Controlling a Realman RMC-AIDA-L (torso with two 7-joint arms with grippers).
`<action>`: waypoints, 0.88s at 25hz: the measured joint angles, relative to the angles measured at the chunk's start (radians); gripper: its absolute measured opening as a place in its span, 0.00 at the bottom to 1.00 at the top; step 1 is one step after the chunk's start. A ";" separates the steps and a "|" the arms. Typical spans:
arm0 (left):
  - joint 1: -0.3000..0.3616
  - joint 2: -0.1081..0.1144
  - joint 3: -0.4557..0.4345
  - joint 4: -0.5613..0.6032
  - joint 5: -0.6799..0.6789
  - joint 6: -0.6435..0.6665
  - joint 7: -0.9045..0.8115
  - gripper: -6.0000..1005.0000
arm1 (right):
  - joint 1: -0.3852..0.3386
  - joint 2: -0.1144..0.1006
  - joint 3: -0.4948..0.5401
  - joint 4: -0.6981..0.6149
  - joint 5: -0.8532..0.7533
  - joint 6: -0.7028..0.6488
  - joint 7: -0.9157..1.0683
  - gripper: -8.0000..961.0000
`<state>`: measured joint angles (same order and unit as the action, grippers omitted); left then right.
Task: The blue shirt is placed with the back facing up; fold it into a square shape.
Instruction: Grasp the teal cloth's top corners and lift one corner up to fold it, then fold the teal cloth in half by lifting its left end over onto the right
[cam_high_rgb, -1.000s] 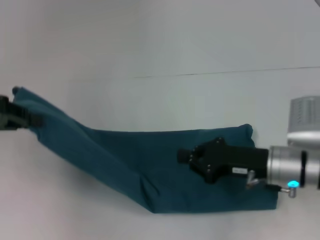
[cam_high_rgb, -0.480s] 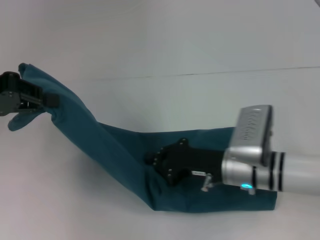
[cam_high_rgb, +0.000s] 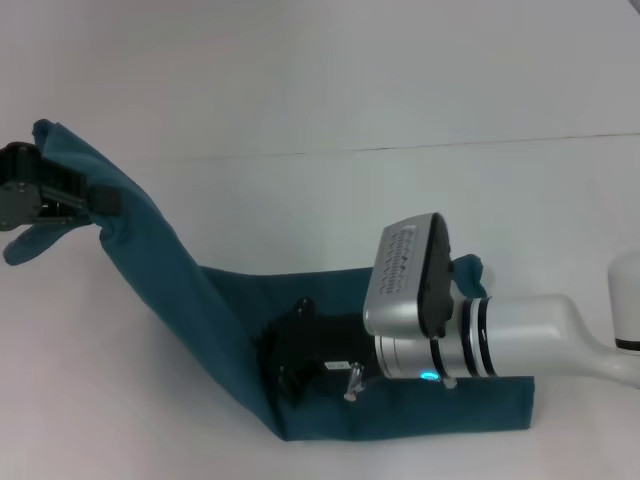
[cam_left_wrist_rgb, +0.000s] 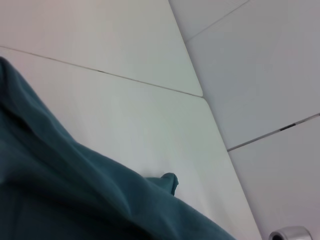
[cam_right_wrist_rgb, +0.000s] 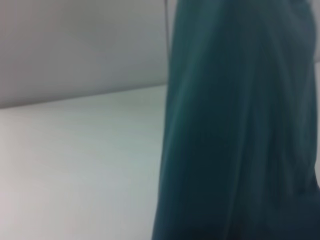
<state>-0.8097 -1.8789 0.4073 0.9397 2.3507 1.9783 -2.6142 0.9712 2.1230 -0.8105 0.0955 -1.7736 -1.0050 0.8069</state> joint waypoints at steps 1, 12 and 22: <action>0.000 0.000 0.000 0.000 0.000 -0.002 -0.001 0.11 | 0.006 0.000 0.002 0.009 -0.009 0.007 0.000 0.01; -0.013 0.001 0.051 -0.010 0.006 -0.007 0.010 0.11 | -0.134 -0.022 0.151 -0.152 -0.009 -0.086 0.143 0.01; -0.115 0.009 0.138 -0.063 0.005 -0.042 -0.025 0.10 | -0.487 -0.035 0.253 -0.589 0.201 -0.216 0.488 0.01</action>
<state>-0.9244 -1.8695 0.5456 0.8762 2.3556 1.9360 -2.6391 0.4837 2.0882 -0.5575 -0.4938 -1.5723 -1.2209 1.2953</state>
